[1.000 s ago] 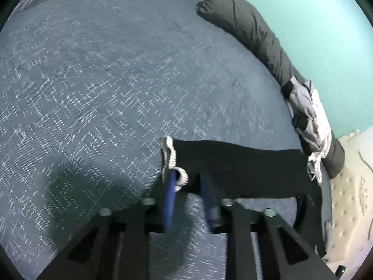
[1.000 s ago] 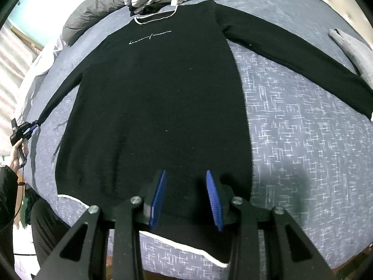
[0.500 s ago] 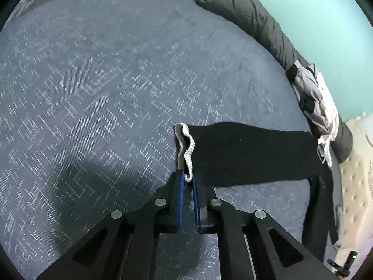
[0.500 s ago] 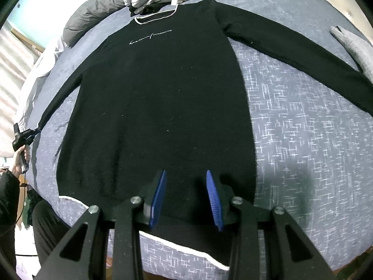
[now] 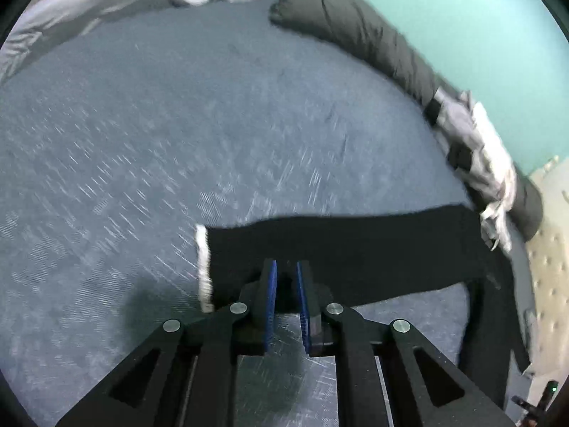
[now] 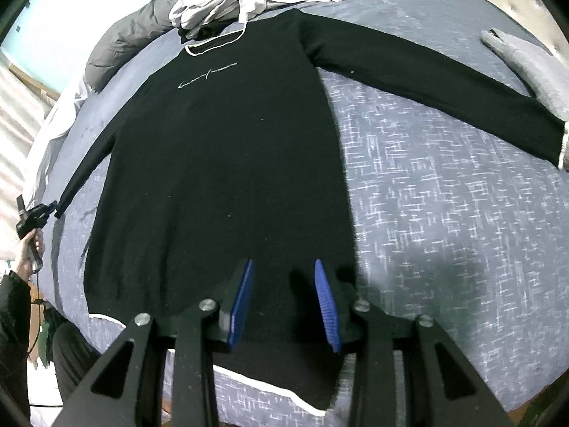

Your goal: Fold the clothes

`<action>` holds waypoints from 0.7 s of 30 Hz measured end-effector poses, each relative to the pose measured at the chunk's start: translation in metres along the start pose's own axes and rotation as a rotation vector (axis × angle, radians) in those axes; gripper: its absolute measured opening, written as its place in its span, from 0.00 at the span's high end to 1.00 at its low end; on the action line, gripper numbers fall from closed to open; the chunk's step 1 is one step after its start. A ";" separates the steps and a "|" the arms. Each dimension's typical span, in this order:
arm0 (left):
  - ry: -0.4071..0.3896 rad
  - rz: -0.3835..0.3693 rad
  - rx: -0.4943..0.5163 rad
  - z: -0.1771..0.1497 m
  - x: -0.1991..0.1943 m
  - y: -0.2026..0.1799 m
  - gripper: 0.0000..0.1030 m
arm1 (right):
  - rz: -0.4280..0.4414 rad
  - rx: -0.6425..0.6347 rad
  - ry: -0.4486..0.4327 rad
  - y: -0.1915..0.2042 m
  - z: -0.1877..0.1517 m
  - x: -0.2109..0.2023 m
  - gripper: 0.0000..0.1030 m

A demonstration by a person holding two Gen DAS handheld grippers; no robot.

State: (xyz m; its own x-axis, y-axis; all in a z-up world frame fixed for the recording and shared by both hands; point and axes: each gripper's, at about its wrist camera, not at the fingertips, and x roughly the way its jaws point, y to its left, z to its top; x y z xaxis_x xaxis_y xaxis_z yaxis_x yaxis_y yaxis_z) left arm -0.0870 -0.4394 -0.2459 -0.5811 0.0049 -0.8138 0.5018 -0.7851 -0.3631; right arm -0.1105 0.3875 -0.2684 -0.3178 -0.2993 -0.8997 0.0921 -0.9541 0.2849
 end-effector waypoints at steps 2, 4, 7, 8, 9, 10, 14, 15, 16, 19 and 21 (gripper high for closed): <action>0.030 0.017 -0.023 -0.007 0.013 0.009 0.88 | -0.012 0.028 -0.030 -0.016 0.003 -0.008 0.65; 0.024 0.013 -0.026 -0.012 0.014 0.013 0.88 | -0.023 0.055 -0.060 -0.031 0.006 -0.015 0.65; -0.001 0.030 -0.005 -0.011 -0.001 0.009 0.88 | -0.041 0.097 -0.105 -0.055 0.011 -0.027 0.65; -0.011 0.032 0.001 -0.010 -0.008 0.007 0.85 | -0.046 0.111 -0.120 -0.063 0.012 -0.030 0.65; -0.024 0.029 0.007 -0.008 -0.016 0.003 0.81 | -0.052 0.125 -0.135 -0.071 0.014 -0.034 0.65; -0.034 0.024 0.013 -0.007 -0.021 0.000 0.79 | -0.058 0.138 -0.150 -0.079 0.015 -0.038 0.60; -0.044 -0.003 0.037 -0.009 -0.031 -0.022 0.72 | -0.081 0.241 -0.225 -0.120 0.024 -0.056 0.53; -0.044 -0.009 0.043 -0.010 -0.033 -0.028 0.71 | -0.085 0.266 -0.236 -0.130 0.025 -0.057 0.51; -0.045 -0.016 0.050 -0.011 -0.035 -0.035 0.71 | -0.089 0.291 -0.247 -0.141 0.026 -0.059 0.50; -0.041 -0.035 0.065 -0.017 -0.034 -0.058 0.67 | -0.100 0.366 -0.280 -0.173 0.029 -0.064 0.47; -0.035 -0.049 0.073 -0.021 -0.031 -0.075 0.63 | -0.107 0.416 -0.301 -0.194 0.030 -0.068 0.46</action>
State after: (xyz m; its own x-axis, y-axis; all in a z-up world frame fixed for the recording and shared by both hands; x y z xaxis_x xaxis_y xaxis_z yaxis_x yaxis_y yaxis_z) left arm -0.0929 -0.3673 -0.2031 -0.6269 0.0237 -0.7787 0.4248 -0.8275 -0.3672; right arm -0.1357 0.5929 -0.2527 -0.5678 -0.1265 -0.8134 -0.3191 -0.8770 0.3592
